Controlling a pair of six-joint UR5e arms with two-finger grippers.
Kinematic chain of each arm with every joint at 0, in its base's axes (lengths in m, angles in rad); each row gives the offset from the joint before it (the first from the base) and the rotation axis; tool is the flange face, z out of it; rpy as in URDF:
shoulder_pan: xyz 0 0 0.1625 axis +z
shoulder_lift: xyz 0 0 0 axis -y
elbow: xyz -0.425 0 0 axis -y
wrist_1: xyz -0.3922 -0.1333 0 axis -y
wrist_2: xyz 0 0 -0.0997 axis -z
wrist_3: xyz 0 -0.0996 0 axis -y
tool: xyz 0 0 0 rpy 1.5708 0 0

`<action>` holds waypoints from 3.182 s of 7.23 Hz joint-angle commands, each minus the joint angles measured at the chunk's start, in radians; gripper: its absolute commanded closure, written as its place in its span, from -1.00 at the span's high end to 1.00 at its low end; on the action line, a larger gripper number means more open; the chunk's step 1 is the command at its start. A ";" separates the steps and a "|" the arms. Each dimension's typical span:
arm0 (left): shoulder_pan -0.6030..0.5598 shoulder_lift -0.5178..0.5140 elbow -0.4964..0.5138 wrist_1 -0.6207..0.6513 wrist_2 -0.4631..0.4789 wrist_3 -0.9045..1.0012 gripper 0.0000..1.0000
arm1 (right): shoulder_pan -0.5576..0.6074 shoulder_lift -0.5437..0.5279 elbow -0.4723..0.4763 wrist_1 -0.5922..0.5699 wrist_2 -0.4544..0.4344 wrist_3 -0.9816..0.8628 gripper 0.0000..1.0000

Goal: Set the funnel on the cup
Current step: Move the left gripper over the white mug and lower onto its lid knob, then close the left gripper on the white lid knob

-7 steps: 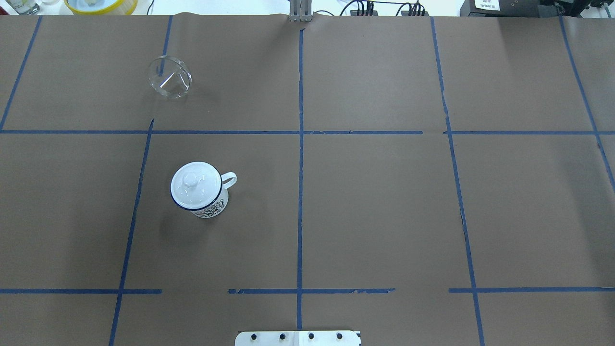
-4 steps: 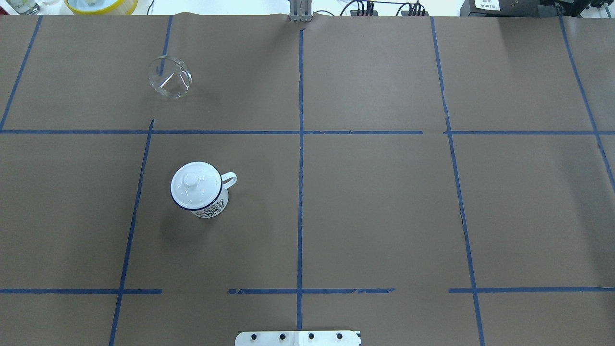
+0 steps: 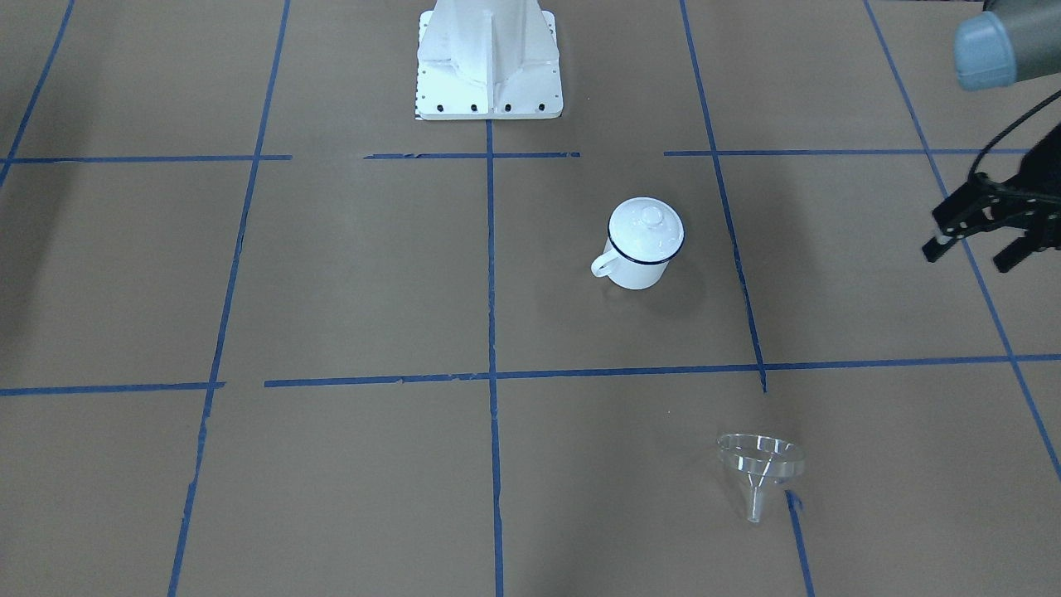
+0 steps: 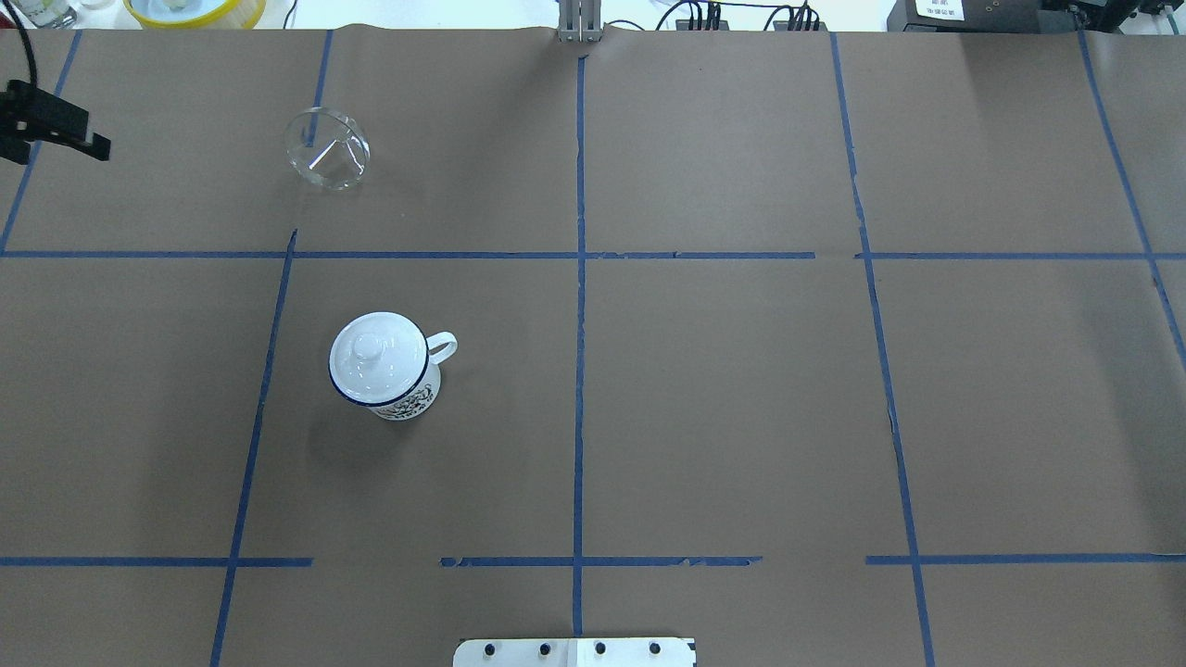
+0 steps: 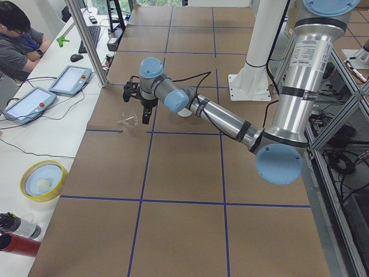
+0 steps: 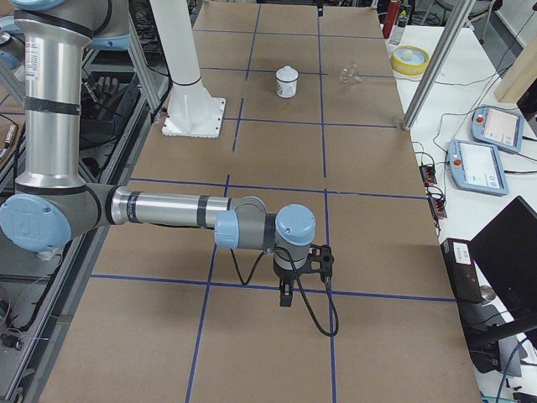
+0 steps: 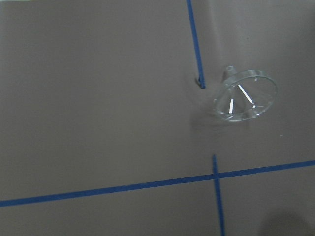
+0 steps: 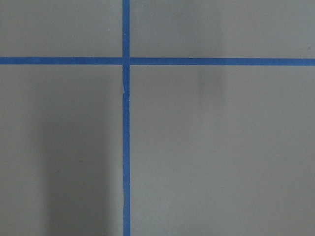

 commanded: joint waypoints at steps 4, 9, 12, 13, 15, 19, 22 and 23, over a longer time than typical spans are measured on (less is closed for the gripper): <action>0.457 -0.268 -0.084 0.322 0.320 -0.499 1.00 | 0.000 0.000 0.000 0.000 0.000 0.000 1.00; 0.575 -0.245 -0.091 0.301 0.449 -0.580 1.00 | 0.000 0.000 0.000 0.000 0.000 0.000 1.00; 0.573 -0.208 -0.097 0.265 0.449 -0.569 1.00 | 0.000 0.000 0.000 0.000 0.000 0.000 1.00; 0.574 -0.208 -0.095 0.265 0.449 -0.570 1.00 | 0.000 0.000 -0.001 0.000 0.000 0.000 1.00; 0.576 -0.208 -0.094 0.265 0.449 -0.570 1.00 | 0.000 0.000 0.000 0.000 0.000 0.000 1.00; 0.578 -0.189 -0.089 0.265 0.449 -0.569 0.99 | 0.000 0.000 0.000 0.000 0.000 0.000 1.00; 0.579 -0.190 -0.094 0.265 0.448 -0.569 0.95 | 0.000 0.000 0.000 0.000 0.000 0.000 1.00; 0.582 -0.189 -0.094 0.265 0.446 -0.569 0.93 | 0.000 0.000 0.000 0.000 0.000 0.000 1.00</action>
